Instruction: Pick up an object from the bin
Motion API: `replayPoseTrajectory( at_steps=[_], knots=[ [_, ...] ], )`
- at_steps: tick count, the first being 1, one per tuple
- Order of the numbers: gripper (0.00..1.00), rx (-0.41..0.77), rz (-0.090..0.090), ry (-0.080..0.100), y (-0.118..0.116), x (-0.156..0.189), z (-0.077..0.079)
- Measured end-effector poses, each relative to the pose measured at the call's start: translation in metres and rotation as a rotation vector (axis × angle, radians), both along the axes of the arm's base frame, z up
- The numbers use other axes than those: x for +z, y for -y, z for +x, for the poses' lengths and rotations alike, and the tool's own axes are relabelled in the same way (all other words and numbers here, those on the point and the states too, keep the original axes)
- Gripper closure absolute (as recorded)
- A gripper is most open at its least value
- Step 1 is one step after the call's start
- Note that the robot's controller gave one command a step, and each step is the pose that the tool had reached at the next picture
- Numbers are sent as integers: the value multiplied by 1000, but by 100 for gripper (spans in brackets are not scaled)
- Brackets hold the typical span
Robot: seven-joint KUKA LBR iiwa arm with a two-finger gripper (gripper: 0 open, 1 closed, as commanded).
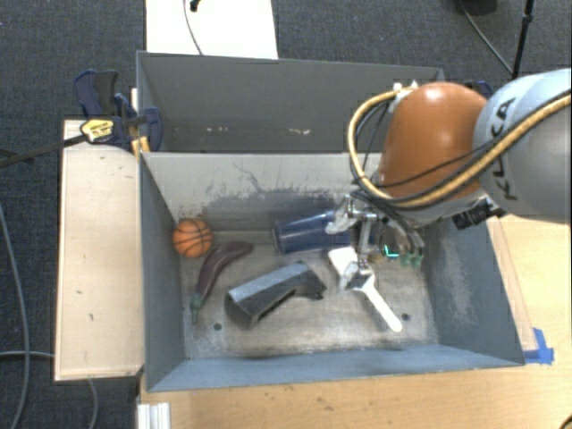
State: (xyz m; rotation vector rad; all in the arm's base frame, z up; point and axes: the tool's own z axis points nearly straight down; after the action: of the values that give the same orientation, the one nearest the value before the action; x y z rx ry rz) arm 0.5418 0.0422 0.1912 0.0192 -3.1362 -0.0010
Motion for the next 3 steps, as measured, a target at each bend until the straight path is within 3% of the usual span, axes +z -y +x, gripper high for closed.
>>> replayPoseTrajectory(
  at_steps=[1, 2, 3],
  knots=[
    [0, -1, 0, 8, 0, 4, 2],
    [100, -41, 2, 10, -50, -80, 34],
    [0, -38, -6, -43, -49, -86, 22]
  ],
)
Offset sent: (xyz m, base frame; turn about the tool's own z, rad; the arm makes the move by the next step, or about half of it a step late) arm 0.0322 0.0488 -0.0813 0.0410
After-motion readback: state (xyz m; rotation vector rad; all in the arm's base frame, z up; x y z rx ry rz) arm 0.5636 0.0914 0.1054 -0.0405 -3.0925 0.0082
